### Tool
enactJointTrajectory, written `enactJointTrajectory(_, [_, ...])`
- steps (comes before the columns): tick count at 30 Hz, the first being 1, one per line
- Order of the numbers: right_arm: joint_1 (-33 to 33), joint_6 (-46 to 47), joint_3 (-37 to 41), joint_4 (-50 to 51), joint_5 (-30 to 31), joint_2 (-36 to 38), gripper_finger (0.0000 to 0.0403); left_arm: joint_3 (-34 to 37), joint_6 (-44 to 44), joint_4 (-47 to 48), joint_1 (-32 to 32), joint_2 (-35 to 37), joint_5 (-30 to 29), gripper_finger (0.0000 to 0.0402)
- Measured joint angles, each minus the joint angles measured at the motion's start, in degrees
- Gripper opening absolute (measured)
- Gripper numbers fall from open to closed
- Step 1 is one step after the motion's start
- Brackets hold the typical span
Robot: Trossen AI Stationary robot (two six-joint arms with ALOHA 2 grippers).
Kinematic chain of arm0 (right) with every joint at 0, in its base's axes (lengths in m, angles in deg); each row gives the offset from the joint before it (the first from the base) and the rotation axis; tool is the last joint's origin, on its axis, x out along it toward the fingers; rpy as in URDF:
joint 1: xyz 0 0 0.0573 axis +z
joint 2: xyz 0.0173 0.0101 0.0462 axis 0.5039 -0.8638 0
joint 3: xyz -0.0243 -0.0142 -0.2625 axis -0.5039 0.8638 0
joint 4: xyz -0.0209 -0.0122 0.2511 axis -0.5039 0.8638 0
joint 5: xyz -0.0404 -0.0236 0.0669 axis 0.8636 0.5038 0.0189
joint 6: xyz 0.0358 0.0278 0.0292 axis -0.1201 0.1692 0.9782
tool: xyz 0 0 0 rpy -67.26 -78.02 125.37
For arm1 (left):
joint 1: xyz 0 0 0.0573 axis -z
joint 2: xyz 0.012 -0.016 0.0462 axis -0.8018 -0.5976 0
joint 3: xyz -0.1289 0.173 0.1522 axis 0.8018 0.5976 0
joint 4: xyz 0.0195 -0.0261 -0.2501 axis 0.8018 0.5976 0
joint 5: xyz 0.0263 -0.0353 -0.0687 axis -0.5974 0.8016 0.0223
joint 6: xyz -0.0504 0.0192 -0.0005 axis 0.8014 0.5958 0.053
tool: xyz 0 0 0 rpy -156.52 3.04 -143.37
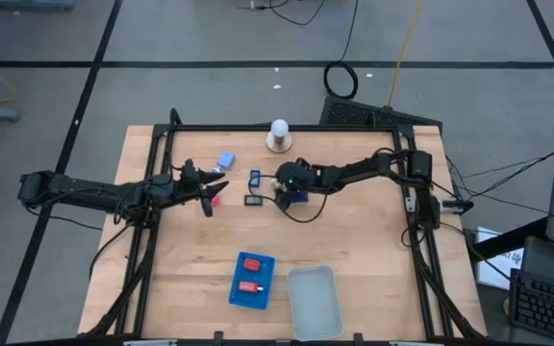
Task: Pick & Place Office items
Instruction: Put the green charger adapter into the blue bin
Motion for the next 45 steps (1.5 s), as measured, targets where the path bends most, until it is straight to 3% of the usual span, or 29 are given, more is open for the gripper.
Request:
enactJointTrajectory(14, [0.02, -3.18, 0.00, -0.19, -0.04, 0.00, 0.0126, 0.00, -0.02, 0.02, 0.02, -0.02, 0.00, 0.0134])
enactJointTrajectory(22, [1.00, -8.84, 0.04, -0.45, 0.11, 2.85, 0.0124, 0.00, 0.35, 0.02, 0.04, -0.01, -0.01, 0.0134])
enactJointTrajectory(26, [2.55, -11.44, 0.02, 0.97, 0.80, 6.73, 0.0136, 0.00, 4.72, -0.03, 0.04, -0.01, 0.28, 0.0134])
enactJointTrajectory(34, [7.88, -17.05, 0.04, 6.40, 3.56, 14.97, 0.0127, 0.00, 14.95, -0.63, 0.07, -1.13, 9.46, 0.0140])
enactJointTrajectory(40, [13.56, -21.78, 1.51, 7.73, 11.65, 19.83, 0.0130, -0.04, 20.46, -7.48, 0.07, -6.58, 10.34, 0.0215])
enactJointTrajectory(45, [18.36, -29.28, 2.88, 5.10, 19.41, 21.41, 0.0131, -0.04, 25.99, -21.59, -0.07, -15.66, 8.92, 0.0280])
